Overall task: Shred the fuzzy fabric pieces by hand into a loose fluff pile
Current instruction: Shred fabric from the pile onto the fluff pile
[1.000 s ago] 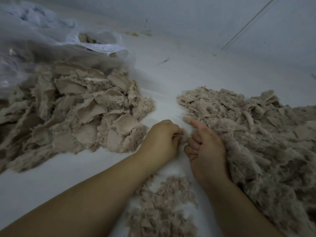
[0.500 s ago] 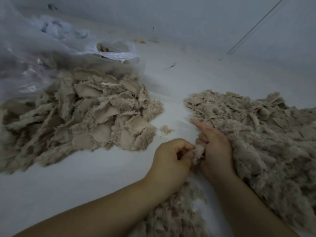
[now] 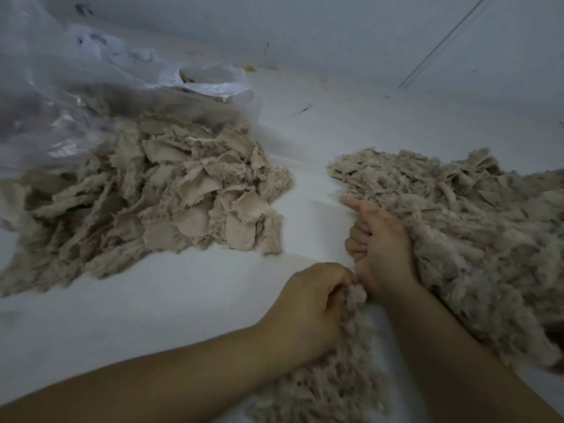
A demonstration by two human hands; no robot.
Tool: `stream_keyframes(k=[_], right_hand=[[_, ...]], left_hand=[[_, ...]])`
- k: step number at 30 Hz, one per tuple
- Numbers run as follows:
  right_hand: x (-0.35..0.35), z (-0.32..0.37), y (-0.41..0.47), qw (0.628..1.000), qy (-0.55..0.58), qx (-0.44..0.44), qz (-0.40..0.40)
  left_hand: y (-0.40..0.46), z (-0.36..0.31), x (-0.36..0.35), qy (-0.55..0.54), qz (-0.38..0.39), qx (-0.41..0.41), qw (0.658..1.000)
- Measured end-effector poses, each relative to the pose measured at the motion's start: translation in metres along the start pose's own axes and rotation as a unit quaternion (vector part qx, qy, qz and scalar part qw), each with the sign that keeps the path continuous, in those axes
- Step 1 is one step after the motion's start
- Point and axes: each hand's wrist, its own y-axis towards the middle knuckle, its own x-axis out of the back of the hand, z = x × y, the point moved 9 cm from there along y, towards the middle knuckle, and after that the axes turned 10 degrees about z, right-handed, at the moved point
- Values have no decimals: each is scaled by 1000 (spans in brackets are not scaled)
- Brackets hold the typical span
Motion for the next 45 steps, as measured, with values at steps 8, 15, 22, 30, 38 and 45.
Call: stream_keyframes(k=[8, 15, 22, 30, 38, 45], right_hand=[[-8, 9, -14, 981, -176, 88, 9], [-20, 15, -29, 935, -331, 118, -53], [-50, -4, -51, 911, -362, 146, -133], [-18, -24, -30, 985, 169, -42, -1], [-25, -31, -24, 964, 235, -117, 40], [-22, -28, -21, 977, 89, -172, 85]], left_hand=[[11, 52, 56, -123, -163, 128, 971], [24, 80, 101, -9, -145, 142, 979], [27, 75, 97, 27, -175, 142, 974], [8, 28, 31, -44, -105, 126, 985], [19, 47, 61, -125, -172, 105, 971], [48, 32, 70, -6, -196, -10, 981]])
